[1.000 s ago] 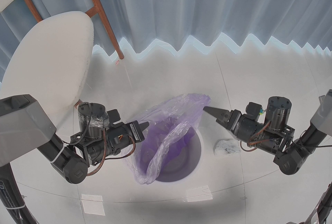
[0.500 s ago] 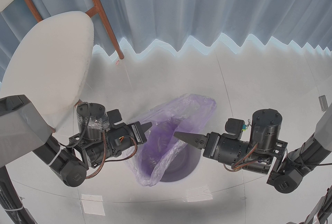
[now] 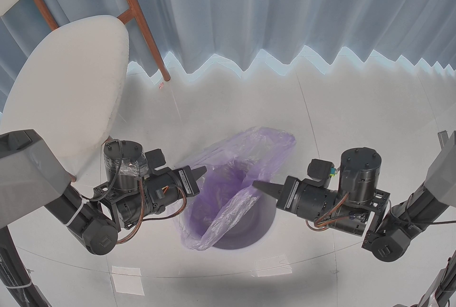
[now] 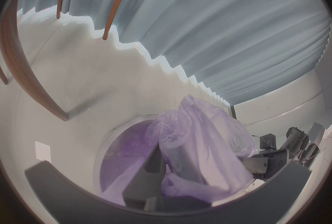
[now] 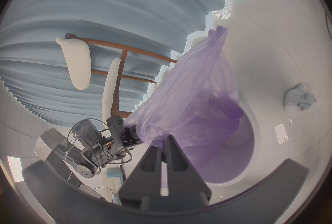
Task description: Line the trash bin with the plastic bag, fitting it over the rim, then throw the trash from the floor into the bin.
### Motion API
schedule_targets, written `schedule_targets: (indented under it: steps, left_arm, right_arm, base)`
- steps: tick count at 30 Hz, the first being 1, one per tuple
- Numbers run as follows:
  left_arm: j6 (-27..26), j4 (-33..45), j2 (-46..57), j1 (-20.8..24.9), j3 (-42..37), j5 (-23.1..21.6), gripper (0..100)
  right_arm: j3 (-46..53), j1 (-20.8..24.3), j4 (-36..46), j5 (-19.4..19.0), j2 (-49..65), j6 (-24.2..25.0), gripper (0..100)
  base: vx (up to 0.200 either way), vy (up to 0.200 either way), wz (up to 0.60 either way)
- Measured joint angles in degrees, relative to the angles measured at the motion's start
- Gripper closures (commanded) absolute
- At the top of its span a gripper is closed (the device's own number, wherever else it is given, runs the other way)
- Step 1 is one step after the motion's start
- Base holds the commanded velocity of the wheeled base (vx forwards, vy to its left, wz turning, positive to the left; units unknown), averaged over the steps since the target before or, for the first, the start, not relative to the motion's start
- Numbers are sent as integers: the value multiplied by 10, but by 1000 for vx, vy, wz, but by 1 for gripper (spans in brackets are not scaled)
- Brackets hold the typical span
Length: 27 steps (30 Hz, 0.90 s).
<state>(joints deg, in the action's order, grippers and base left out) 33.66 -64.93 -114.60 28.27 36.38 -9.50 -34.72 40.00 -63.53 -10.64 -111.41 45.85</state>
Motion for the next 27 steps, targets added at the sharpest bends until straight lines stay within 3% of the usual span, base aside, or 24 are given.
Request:
schedule_targets:
  steps: [8,14,20,27]
  left_arm:
    - [-3,13,8,-5,-5,18,100]
    - [-13,77,31,-9,-6,45,100]
    - [-22,146,56,-24,9,54,100]
    - [-27,159,51,-44,28,54,100]
  right_arm:
    - [14,-97,-2,-16,25,0,100]
    - [-3,-154,-28,-32,6,-1,100]
    - [-29,-172,-66,-33,-42,0,100]
    - [-71,-175,-100,-33,-108,1,100]
  base:
    - [0,0,0]
    - [0,0,0]
    - [0,0,0]
    - [0,0,0]
